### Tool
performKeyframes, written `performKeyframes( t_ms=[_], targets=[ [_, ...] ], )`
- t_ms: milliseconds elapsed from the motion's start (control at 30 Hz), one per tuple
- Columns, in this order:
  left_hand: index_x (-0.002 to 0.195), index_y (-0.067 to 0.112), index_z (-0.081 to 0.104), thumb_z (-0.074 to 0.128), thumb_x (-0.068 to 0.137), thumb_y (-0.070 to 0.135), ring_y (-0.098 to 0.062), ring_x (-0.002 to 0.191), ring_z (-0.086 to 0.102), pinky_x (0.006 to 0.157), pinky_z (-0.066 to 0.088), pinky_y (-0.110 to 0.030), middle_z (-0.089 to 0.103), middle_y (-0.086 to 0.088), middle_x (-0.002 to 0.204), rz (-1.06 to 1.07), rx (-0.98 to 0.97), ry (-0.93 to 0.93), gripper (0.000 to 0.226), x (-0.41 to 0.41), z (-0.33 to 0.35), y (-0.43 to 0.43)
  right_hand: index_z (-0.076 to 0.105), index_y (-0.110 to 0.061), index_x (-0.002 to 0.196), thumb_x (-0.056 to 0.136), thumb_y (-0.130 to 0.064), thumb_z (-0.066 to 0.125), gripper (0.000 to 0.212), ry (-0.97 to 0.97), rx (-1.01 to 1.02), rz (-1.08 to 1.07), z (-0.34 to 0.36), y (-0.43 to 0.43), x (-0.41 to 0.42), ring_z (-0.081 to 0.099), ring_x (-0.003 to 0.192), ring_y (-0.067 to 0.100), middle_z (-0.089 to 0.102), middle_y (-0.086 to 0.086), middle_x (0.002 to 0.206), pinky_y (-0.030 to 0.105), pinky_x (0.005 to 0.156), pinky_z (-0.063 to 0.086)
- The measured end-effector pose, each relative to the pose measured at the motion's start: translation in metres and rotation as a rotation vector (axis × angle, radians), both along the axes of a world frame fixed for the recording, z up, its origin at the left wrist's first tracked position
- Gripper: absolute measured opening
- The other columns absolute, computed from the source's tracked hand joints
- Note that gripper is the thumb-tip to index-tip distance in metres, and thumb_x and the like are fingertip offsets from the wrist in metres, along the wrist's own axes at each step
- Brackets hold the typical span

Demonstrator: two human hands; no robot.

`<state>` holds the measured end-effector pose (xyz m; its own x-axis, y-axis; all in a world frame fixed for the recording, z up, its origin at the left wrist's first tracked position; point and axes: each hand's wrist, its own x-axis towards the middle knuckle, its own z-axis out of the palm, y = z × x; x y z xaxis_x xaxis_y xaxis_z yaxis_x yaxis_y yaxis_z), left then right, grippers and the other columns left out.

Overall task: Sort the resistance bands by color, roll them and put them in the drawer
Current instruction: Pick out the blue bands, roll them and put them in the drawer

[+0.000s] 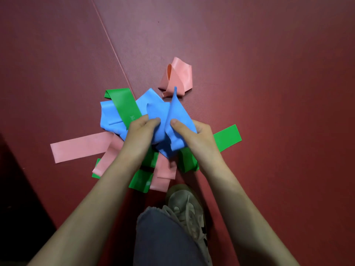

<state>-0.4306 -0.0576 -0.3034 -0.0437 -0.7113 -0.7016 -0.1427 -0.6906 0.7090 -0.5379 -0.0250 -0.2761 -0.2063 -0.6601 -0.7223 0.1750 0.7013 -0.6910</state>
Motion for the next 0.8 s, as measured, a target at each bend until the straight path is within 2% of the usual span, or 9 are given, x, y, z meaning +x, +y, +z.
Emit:
performKeyframes(
  t_ms=[67, 167, 267, 333, 400, 500, 567, 733, 800],
  targets=[
    [0.069, 0.022, 0.053, 0.043, 0.089, 0.004, 0.005, 0.047, 0.052, 0.046, 0.040, -0.009, 0.059, 0.011, 0.059, -0.002, -0.007, 0.037, 0.028, 0.000, 0.003, 0.000, 0.064, 0.004, 0.089, 0.084, -0.002, 0.057, 0.011, 0.043, -0.038, 0.097, 0.001, 0.002, -0.005, 0.052, 0.069, 0.016, 0.059, 0.010, 0.076, 0.025, 0.060, 0.043],
    [0.078, 0.023, 0.058, 0.044, 0.090, 0.006, -0.007, 0.069, 0.054, 0.067, 0.043, -0.020, 0.060, 0.002, 0.078, -0.029, -0.041, 0.074, 0.025, 0.002, 0.004, 0.000, 0.056, 0.002, 0.108, 0.080, 0.012, 0.053, 0.030, -0.030, -0.040, 0.165, 0.002, 0.002, -0.013, 0.056, 0.057, 0.003, 0.061, 0.011, 0.088, 0.019, 0.058, 0.049],
    [0.075, 0.024, 0.059, 0.047, 0.091, 0.011, -0.002, 0.065, 0.056, 0.066, 0.045, -0.018, 0.064, 0.012, 0.068, -0.040, -0.063, 0.060, 0.024, 0.003, 0.000, 0.005, 0.056, 0.000, 0.108, 0.080, 0.005, 0.058, 0.028, -0.029, 0.004, 0.136, 0.002, -0.003, -0.015, 0.058, 0.055, 0.005, 0.062, 0.012, 0.087, 0.020, 0.056, 0.051],
    [0.072, 0.026, 0.058, 0.048, 0.091, 0.012, 0.007, 0.054, 0.053, 0.057, 0.044, -0.009, 0.063, 0.019, 0.053, -0.006, -0.089, 0.034, 0.026, 0.000, -0.001, 0.009, 0.062, -0.003, 0.095, 0.082, -0.007, 0.061, 0.013, 0.041, 0.020, 0.113, 0.001, -0.005, -0.014, 0.056, 0.066, 0.014, 0.061, 0.012, 0.083, 0.026, 0.063, 0.048],
    [0.069, 0.024, 0.057, 0.048, 0.091, 0.013, 0.005, 0.053, 0.051, 0.055, 0.042, -0.011, 0.060, 0.016, 0.052, 0.060, -0.097, 0.022, 0.027, -0.003, -0.001, 0.012, 0.062, -0.006, 0.082, 0.084, -0.010, 0.060, 0.005, 0.105, 0.007, 0.077, 0.000, -0.007, -0.010, 0.054, 0.072, 0.019, 0.060, 0.011, 0.079, 0.034, 0.067, 0.045],
    [0.072, 0.020, 0.058, 0.045, 0.093, 0.019, -0.008, 0.068, 0.053, 0.065, 0.043, -0.023, 0.061, 0.006, 0.069, 0.204, -0.014, 0.101, 0.025, -0.008, 0.004, 0.014, 0.059, -0.015, 0.078, 0.085, -0.004, 0.055, 0.013, 0.146, -0.108, 0.010, 0.002, -0.007, -0.005, 0.054, 0.069, 0.011, 0.060, 0.002, 0.074, 0.026, 0.066, 0.046],
    [0.076, 0.020, 0.061, 0.043, 0.094, 0.021, -0.008, 0.070, 0.060, 0.070, 0.049, -0.023, 0.068, 0.010, 0.068, 0.262, 0.015, 0.162, 0.026, -0.011, 0.006, 0.013, 0.058, -0.021, 0.082, 0.084, -0.005, 0.056, 0.016, 0.104, -0.190, -0.026, 0.006, -0.005, -0.001, 0.055, 0.068, 0.003, 0.061, -0.005, 0.075, 0.017, 0.066, 0.046],
    [0.074, 0.019, 0.059, 0.039, 0.096, 0.020, 0.000, 0.055, 0.061, 0.060, 0.049, -0.020, 0.066, 0.013, 0.056, 0.331, -0.006, 0.197, 0.029, -0.013, 0.010, 0.006, 0.058, -0.034, 0.093, 0.069, -0.015, 0.053, 0.031, -0.090, -0.243, -0.074, 0.004, 0.002, 0.003, 0.061, 0.094, 0.013, 0.065, -0.003, 0.098, 0.033, 0.089, 0.049],
    [0.074, 0.019, 0.058, 0.039, 0.096, 0.019, 0.000, 0.057, 0.059, 0.064, 0.048, -0.022, 0.066, 0.014, 0.056, 0.308, -0.028, 0.193, 0.029, -0.012, 0.010, 0.004, 0.057, -0.034, 0.094, 0.071, -0.014, 0.056, 0.030, -0.089, -0.217, -0.039, 0.002, 0.005, 0.003, 0.061, 0.089, 0.010, 0.065, -0.006, 0.096, 0.027, 0.085, 0.049]
  ],
)
